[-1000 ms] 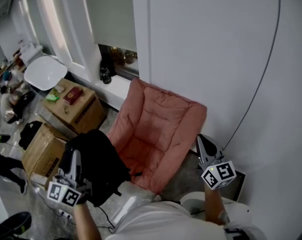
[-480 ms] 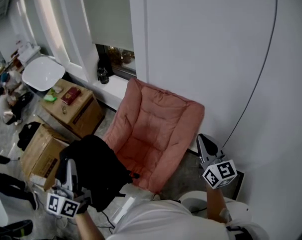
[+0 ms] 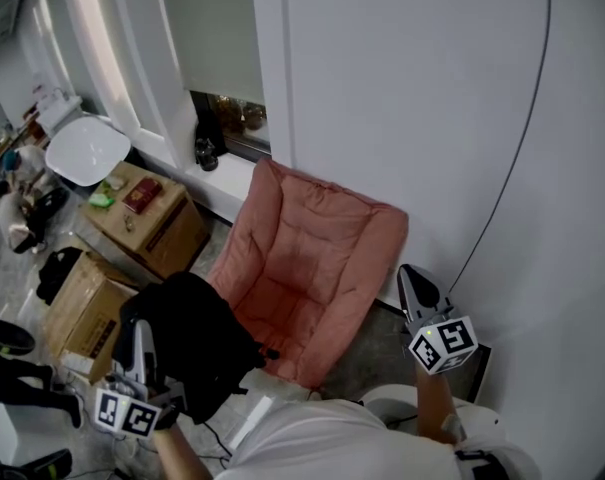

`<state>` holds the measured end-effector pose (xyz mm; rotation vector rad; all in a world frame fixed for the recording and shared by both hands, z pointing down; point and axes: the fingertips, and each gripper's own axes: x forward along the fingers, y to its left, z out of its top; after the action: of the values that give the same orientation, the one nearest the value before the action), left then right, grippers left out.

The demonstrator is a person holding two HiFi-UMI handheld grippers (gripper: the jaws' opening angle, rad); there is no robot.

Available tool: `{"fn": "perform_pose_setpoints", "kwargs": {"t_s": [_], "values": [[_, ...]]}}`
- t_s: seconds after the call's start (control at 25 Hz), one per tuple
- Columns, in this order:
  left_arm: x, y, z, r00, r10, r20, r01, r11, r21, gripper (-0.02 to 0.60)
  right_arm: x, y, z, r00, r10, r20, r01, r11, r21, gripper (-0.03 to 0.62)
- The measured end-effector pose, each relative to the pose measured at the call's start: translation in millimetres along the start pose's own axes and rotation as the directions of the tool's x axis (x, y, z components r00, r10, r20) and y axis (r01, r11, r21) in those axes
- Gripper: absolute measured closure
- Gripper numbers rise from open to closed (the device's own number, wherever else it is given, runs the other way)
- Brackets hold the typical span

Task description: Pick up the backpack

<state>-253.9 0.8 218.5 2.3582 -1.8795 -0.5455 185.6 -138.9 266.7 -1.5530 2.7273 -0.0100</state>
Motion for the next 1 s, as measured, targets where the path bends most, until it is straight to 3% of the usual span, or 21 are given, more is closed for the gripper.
{"fn": "perform_pose_setpoints", "kwargs": {"t_s": [1.0], "values": [[-2.0,-12.8,5.8,0.999,-0.041,0.025,0.042,0.998,-0.046,0.565,1.6,1.4,0.3,1.0,0.014,0.001,-0.014,1.0,-0.015,0.574]]}}
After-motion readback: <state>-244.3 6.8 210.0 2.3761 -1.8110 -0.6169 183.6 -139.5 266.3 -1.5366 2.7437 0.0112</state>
